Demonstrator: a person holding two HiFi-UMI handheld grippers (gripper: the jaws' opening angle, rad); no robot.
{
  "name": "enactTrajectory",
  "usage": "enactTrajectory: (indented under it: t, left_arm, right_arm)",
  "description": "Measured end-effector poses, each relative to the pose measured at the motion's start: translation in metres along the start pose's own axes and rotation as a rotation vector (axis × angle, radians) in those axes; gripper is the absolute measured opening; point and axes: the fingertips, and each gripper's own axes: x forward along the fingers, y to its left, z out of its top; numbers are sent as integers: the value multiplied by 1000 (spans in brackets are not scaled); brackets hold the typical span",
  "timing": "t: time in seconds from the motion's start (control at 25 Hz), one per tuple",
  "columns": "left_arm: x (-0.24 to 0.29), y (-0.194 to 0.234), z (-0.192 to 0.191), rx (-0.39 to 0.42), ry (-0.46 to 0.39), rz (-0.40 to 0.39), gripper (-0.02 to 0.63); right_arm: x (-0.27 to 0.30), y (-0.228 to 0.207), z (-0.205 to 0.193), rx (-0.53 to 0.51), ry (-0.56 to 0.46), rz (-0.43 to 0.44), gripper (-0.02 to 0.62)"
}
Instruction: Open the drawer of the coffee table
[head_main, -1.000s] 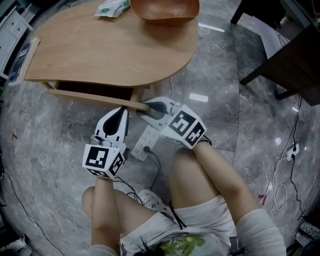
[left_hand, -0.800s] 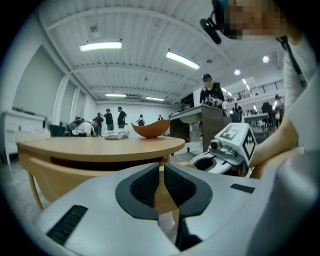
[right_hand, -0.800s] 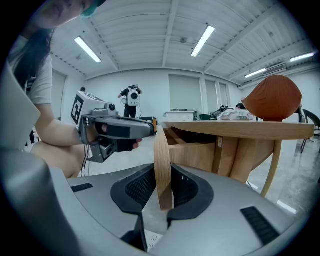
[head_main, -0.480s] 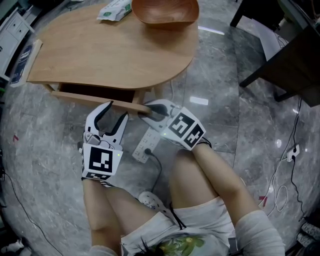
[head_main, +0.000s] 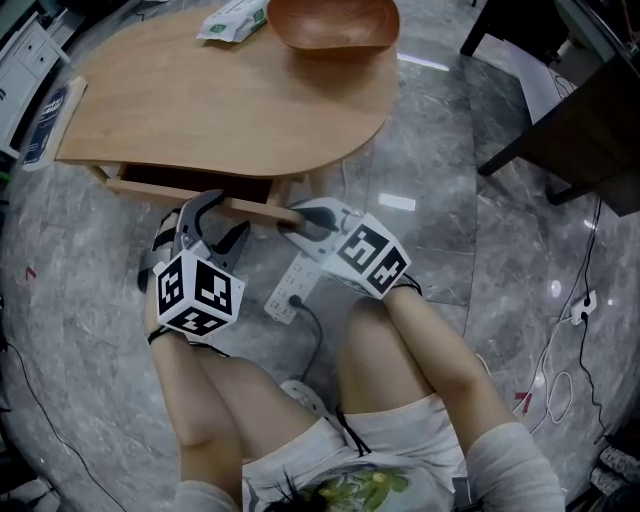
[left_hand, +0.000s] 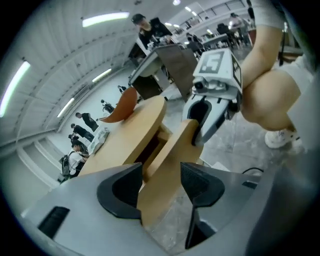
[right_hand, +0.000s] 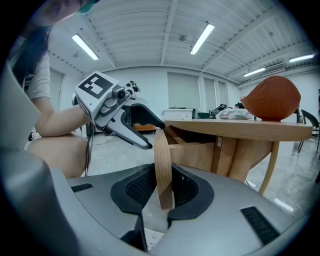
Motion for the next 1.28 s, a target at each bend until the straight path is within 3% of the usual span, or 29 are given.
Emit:
enactTrajectory:
  t: [0.28, 0.44, 0.68, 0.96, 1.28]
  left_arm:
    - [18, -10, 2, 196, 84, -85, 224]
    - [18, -9, 4, 186, 77, -86, 224]
    - [20, -10, 7, 176, 56, -61, 224]
    - [20, -11, 6, 206, 86, -100, 215]
    - [18, -16, 4, 214, 71, -86, 202]
  right_arm:
    - [2, 4, -2, -21, 18, -7, 86]
    - [-1, 4, 1, -146, 72, -89, 86]
    - [-8, 6, 32, -195, -1, -186, 87]
    - [-6, 4, 30, -163, -33, -127, 86]
    - [-6, 8, 24, -106, -9, -72, 86]
